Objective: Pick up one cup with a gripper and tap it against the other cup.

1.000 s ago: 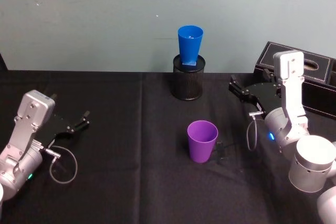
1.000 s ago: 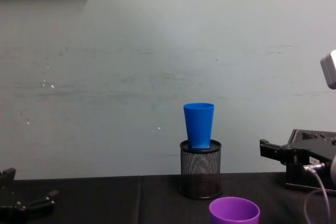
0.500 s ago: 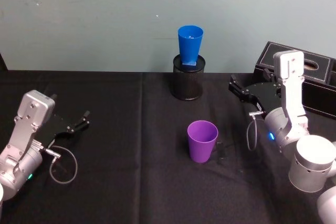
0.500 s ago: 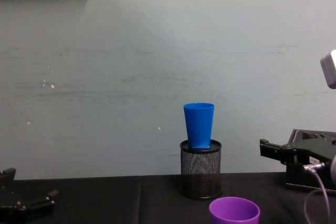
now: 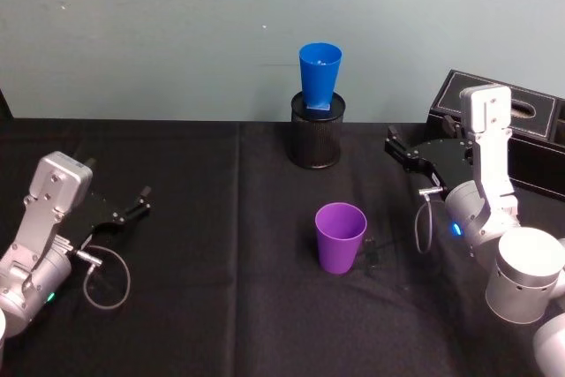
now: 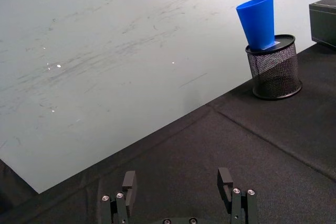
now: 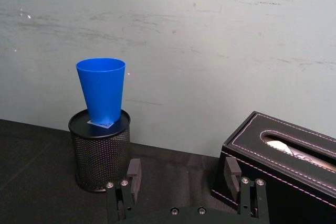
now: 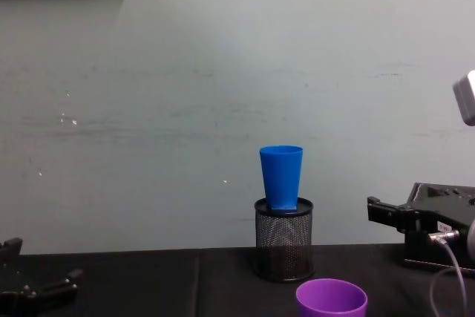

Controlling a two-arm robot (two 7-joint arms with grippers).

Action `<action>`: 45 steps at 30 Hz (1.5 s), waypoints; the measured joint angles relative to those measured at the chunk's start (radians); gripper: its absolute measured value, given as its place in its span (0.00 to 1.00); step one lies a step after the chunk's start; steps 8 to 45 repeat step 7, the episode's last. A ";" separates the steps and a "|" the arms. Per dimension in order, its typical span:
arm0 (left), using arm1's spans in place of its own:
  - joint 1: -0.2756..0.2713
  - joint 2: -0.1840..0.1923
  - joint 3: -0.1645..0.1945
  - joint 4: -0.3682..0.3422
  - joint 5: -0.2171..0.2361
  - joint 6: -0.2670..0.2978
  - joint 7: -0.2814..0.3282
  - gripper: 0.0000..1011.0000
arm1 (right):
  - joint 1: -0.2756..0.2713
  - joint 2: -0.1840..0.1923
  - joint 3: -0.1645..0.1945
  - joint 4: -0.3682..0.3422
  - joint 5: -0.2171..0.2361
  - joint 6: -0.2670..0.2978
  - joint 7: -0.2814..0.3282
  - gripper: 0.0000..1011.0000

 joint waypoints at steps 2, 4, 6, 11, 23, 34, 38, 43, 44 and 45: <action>0.000 0.000 0.000 0.000 0.000 0.000 0.000 1.00 | 0.000 0.000 0.000 0.000 0.000 0.000 0.000 0.99; 0.000 0.000 0.000 0.000 0.000 0.000 0.000 1.00 | 0.000 0.000 0.000 0.000 0.000 0.000 0.000 0.99; 0.000 0.000 0.000 0.000 0.000 0.000 0.000 1.00 | 0.000 0.000 0.000 0.000 0.000 0.000 0.000 0.99; 0.000 0.000 0.000 0.000 0.000 0.000 0.000 1.00 | 0.000 0.000 0.000 0.000 0.000 0.000 0.000 0.99; 0.000 0.000 0.000 0.000 0.000 0.000 0.000 1.00 | 0.000 0.000 0.000 0.000 0.000 0.000 0.000 0.99; 0.000 0.000 0.000 0.000 0.000 0.000 0.000 1.00 | 0.000 0.000 0.000 0.000 0.000 0.000 0.000 0.99; 0.000 0.000 0.000 0.000 0.000 0.000 0.000 1.00 | 0.000 0.000 0.000 0.000 0.000 0.000 0.000 0.99; 0.000 0.000 0.000 0.000 0.000 0.000 0.000 1.00 | 0.000 0.000 0.000 0.000 0.000 0.000 0.000 0.99; 0.000 0.000 0.000 0.000 0.000 0.000 0.000 1.00 | 0.000 0.000 0.000 0.000 0.000 0.000 0.000 0.99; 0.000 0.000 0.000 0.000 0.000 0.000 0.000 1.00 | 0.000 0.000 0.000 0.000 0.000 0.000 0.000 0.99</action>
